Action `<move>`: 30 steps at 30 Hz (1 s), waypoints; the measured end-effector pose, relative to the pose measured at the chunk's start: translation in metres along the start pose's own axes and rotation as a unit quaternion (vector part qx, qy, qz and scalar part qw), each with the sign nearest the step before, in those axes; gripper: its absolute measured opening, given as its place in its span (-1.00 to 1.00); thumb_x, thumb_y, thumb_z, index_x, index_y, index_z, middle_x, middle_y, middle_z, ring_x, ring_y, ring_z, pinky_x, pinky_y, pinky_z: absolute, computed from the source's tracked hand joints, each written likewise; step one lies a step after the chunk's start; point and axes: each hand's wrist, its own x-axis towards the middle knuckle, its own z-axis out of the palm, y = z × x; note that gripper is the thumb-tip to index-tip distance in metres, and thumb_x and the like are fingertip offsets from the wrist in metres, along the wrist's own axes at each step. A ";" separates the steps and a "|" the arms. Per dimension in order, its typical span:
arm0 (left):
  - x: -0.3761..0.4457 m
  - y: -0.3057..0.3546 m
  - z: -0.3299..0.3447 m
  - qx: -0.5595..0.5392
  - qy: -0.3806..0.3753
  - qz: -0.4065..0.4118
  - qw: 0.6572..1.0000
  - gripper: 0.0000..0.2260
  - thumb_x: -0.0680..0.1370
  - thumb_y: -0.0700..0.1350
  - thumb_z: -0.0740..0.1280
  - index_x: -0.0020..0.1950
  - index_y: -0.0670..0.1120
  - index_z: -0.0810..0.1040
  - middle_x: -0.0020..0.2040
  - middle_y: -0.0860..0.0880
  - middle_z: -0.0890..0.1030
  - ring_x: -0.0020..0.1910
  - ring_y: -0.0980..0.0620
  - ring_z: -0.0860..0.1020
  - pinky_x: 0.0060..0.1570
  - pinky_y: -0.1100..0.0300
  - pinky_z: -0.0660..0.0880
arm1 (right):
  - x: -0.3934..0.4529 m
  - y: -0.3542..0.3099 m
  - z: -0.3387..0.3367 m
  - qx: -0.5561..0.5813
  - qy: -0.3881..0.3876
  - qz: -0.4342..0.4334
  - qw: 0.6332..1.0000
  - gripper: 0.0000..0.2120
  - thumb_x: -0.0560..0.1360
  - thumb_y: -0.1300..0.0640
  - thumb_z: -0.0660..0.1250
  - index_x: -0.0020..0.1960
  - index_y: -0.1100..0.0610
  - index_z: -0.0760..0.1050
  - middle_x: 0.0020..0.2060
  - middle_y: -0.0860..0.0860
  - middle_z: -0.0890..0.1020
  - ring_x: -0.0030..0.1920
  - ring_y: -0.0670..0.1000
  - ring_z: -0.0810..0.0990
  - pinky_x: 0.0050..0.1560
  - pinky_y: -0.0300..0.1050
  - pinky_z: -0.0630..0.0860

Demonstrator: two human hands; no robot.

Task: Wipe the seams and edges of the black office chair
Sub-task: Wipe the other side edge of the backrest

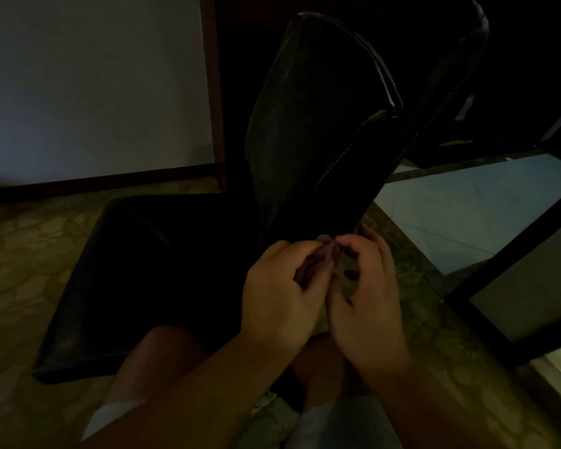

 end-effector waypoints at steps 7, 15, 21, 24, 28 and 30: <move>0.001 -0.034 0.013 0.060 -0.034 -0.017 0.997 -0.82 0.55 0.07 0.39 -0.05 0.00 0.70 -0.13 0.06 0.58 -0.16 0.09 0.58 -0.21 0.07 0.57 | 0.001 -0.002 -0.005 0.031 0.019 0.002 0.999 -0.39 0.45 0.41 0.29 0.33 -0.11 0.30 0.41 -0.01 0.32 0.31 -0.16 0.42 0.25 -0.24 0.48; 0.012 -0.011 0.004 0.047 0.001 0.059 0.997 -0.84 0.54 0.04 0.40 -0.05 -0.03 0.66 -0.15 0.03 0.57 -0.21 0.10 0.55 -0.30 0.08 0.54 | -0.004 0.006 0.001 0.055 0.031 0.012 0.998 -0.34 0.42 0.43 0.27 0.35 -0.14 0.27 0.37 -0.02 0.37 0.38 -0.04 0.39 0.32 0.04 0.46; 0.018 -0.009 0.012 0.060 0.020 0.107 0.992 -0.90 0.52 -0.01 0.41 -0.01 0.05 0.56 -0.11 0.05 0.52 -0.22 0.14 0.49 -0.37 0.24 0.42 | -0.004 0.005 -0.001 0.065 0.053 0.010 0.996 -0.40 0.41 0.29 0.22 0.36 -0.13 0.25 0.31 0.01 0.42 0.38 0.00 0.41 0.32 0.11 0.45; 0.000 -0.038 0.018 0.161 -0.079 0.063 0.982 -0.85 0.48 0.09 0.25 0.01 0.13 0.48 -0.09 0.06 0.53 -0.15 0.11 0.52 -0.36 0.22 0.41 | -0.007 0.004 0.001 0.074 0.041 0.025 0.996 -0.41 0.42 0.29 0.21 0.33 -0.20 0.26 0.27 0.00 0.42 0.31 -0.02 0.45 0.27 0.06 0.49; -0.016 -0.063 0.020 0.132 -0.135 -0.047 0.981 -0.78 0.54 0.16 0.27 0.00 0.07 0.60 -0.05 0.07 0.59 -0.05 0.05 0.59 -0.19 0.13 0.51 | -0.015 0.004 0.004 0.059 0.035 0.046 0.997 -0.42 0.44 0.41 0.27 0.25 -0.15 0.31 0.16 -0.03 0.45 0.15 -0.12 0.49 0.12 -0.27 0.49; -0.017 -0.050 0.015 0.054 -0.085 -0.073 0.992 -0.93 0.57 0.10 0.35 -0.07 0.14 0.56 -0.14 0.13 0.59 -0.13 0.18 0.58 -0.19 0.22 0.50 | -0.015 0.004 0.003 0.034 0.029 0.060 0.997 -0.51 0.45 0.39 0.30 0.19 -0.11 0.35 0.06 -0.08 0.48 0.06 -0.19 0.50 -0.01 -0.42 0.44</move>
